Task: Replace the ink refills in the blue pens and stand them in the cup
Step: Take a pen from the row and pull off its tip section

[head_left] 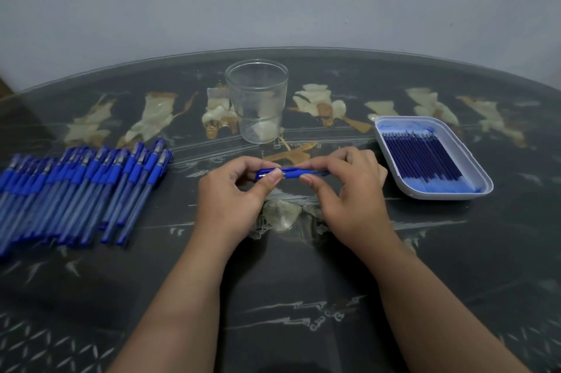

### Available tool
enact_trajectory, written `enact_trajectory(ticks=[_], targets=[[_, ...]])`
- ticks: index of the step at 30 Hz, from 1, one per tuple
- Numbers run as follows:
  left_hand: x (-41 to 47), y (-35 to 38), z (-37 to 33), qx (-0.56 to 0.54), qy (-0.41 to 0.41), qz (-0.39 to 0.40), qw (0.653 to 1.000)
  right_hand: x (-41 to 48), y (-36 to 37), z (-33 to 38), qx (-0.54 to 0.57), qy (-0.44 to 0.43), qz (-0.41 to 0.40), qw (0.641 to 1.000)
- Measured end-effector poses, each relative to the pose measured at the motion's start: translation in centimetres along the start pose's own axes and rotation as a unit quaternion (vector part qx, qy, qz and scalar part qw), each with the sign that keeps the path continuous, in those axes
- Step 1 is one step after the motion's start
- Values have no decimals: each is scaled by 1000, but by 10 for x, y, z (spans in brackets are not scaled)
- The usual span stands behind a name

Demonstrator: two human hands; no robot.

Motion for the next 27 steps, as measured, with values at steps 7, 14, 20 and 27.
enact_trajectory(ticks=[7,14,20,27], targets=[[2,-21,3,-67,-10,-59,996,3,-15,-16,27,43,-37,998],[-1,-15,-16,114,82,-64,988,1,-11,-8,4,17,-40,999],[1,-9,-16,244,81,-31,966,1,-12,-5,4,14,-41,999],[5,-12,-4,272,40,-28,961,1,-7,-4,-4,8,-26,1000]])
Point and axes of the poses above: each hand's wrist, its own x-axis towards the middle knuckle, its own y-axis out of the palm, z = x × y, the point moved 10 cm from there along x, towards the middle knuckle, and after that the axes turned 6 degrees about -x, right-handed, at the moved point
